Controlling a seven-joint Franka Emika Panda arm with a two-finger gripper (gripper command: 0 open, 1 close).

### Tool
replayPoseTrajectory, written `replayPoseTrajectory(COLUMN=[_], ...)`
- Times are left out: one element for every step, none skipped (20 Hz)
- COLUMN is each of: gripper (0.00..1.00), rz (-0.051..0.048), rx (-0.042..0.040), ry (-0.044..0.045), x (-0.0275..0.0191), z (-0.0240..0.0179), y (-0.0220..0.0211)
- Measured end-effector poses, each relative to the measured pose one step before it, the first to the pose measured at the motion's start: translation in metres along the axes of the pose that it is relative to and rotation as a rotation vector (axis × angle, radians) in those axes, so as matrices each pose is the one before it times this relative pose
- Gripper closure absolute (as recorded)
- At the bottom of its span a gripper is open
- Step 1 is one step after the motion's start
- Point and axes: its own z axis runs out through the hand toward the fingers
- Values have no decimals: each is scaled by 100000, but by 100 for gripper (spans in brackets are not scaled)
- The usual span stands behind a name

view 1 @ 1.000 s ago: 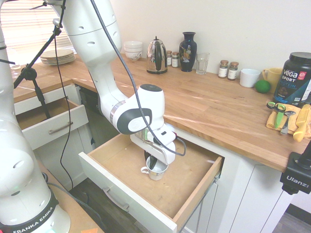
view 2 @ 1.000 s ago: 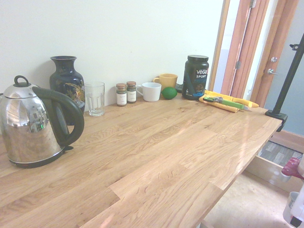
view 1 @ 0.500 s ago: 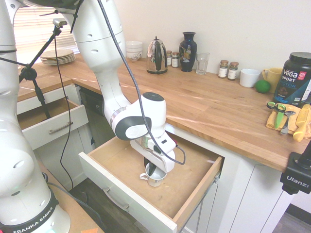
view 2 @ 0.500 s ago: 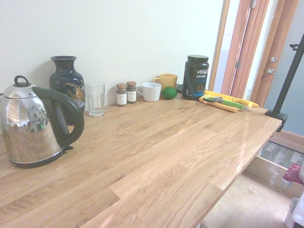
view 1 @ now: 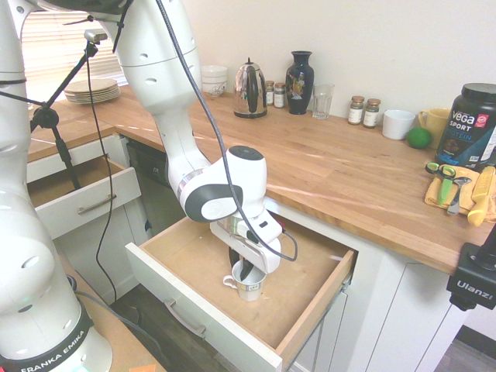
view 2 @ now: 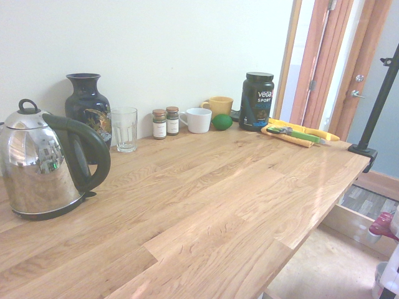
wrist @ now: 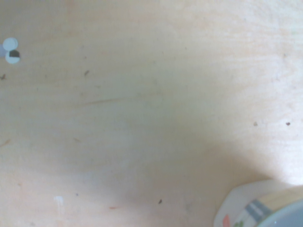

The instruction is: Put mug in the drawer

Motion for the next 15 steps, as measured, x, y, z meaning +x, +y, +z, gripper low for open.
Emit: replayPoseTrajectory(gripper=[0, 0, 0, 0, 0, 0, 0, 0, 0, 0, 0, 0, 0, 0, 0], rz=[-160, -221, -258, -346, -649, -931, -1109, -1149, -955, -893, -380, -251, 71, -16, 396], rx=[32, 12, -9, 148, 368, 428, 149, 78, 7, -156, -111, 315, 615, 519, 158], ry=[150, 233, 436, 740, 972, 1058, 1011, 892, 741, 385, 166, -4, 58, -43, -148], x=[19, 21, 51, 79, 99, 74, 16, -66, -159, -258, -143, 71, 148, 22, -242], z=[-42, -66, -136, -279, -456, -611, -714, -774, -820, -831, -826, -992, -1103, -979, -772], y=[-67, -75, -60, -113, -181, -221, -137, -158, -55, 0, -84, -167, -222, -199, -40])
